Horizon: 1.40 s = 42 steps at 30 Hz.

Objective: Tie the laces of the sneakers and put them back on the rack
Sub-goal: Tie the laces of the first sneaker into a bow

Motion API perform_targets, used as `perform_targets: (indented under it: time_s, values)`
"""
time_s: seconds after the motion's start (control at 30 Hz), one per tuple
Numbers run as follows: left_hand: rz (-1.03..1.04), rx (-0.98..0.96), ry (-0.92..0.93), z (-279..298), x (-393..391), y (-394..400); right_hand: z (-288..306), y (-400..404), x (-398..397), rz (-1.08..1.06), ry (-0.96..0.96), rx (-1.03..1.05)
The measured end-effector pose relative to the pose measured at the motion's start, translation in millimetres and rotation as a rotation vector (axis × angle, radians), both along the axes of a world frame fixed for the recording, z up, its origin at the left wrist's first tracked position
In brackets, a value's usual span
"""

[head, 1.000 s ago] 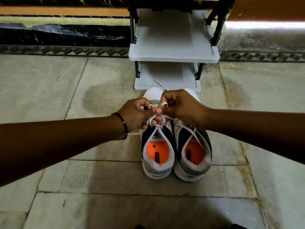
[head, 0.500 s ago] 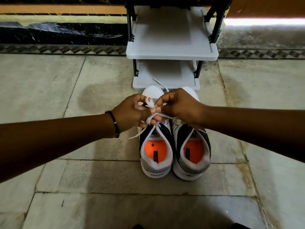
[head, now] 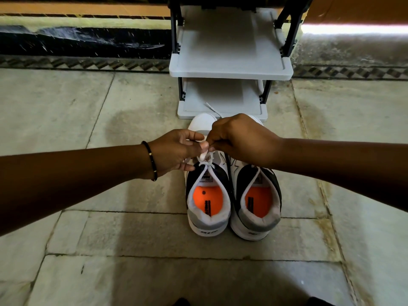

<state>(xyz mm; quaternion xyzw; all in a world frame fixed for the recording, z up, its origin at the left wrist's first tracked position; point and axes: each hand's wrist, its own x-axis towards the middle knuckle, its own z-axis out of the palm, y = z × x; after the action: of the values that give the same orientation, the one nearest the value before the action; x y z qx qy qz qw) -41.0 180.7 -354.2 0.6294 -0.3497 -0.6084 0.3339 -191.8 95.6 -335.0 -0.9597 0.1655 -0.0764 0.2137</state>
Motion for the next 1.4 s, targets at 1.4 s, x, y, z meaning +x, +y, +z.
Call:
perform_targets:
  time_s: [1.4]
  values:
    - [-0.351,-0.293,-0.695,5.8,18.9,-3.6,15.7,13.1,2.6,-0.007,0.248,-0.310]
